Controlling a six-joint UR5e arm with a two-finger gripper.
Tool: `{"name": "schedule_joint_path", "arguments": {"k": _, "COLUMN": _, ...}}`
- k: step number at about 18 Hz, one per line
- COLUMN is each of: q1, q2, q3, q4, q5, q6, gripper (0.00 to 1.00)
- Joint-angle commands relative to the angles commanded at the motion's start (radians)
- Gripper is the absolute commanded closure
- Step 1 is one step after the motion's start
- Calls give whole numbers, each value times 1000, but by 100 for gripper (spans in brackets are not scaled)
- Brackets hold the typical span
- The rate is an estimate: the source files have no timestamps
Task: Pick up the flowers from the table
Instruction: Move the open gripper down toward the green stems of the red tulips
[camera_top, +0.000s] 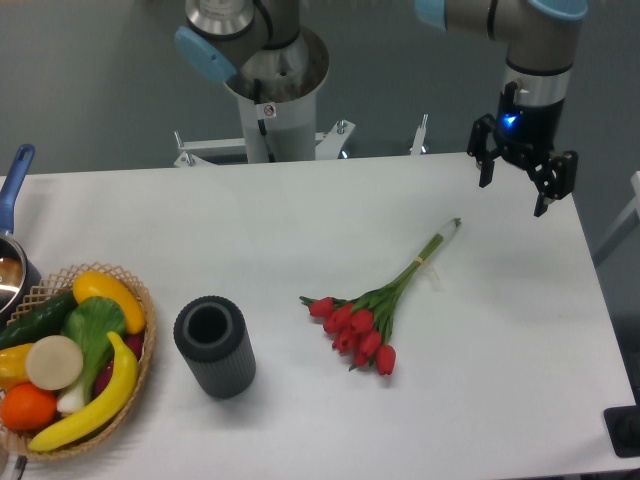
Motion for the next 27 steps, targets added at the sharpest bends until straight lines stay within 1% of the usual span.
{"name": "schedule_joint_path", "arguments": {"k": 4, "q1": -11, "q2": -2, "q3": -15, "q4": 0, "q5": 3, "q6": -14, "gripper": 0}}
{"name": "schedule_joint_path", "arguments": {"k": 6, "q1": -12, "q2": 2, "q3": -63, "q4": 15, "q5": 0, "q6": -44, "gripper": 0}}
{"name": "schedule_joint_path", "arguments": {"k": 8, "q1": -15, "q2": -6, "q3": -71, "q4": 31, "q5": -3, "q6": -93, "gripper": 0}}
{"name": "schedule_joint_path", "arguments": {"k": 13, "q1": -47, "q2": -15, "q3": -89, "q4": 32, "q5": -6, "q6": -150, "gripper": 0}}
{"name": "schedule_joint_path", "arguments": {"k": 16, "q1": -60, "q2": -41, "q3": -97, "q4": 32, "q5": -6, "q6": -211, "gripper": 0}}
{"name": "schedule_joint_path", "arguments": {"k": 18, "q1": -81, "q2": -60, "q3": -109, "q4": 40, "q5": -5, "q6": -239, "gripper": 0}}
{"name": "schedule_joint_path", "arguments": {"k": 21, "q1": -104, "q2": -86, "q3": -132, "q4": 70, "q5": -3, "q6": -244, "gripper": 0}}
{"name": "schedule_joint_path", "arguments": {"k": 25, "q1": -124, "q2": -127, "q3": -176, "q4": 161, "q5": -2, "q6": -247, "gripper": 0}}
{"name": "schedule_joint_path", "arguments": {"k": 27, "q1": -152, "q2": -149, "q3": -179, "q4": 178, "q5": 2, "q6": -248, "gripper": 0}}
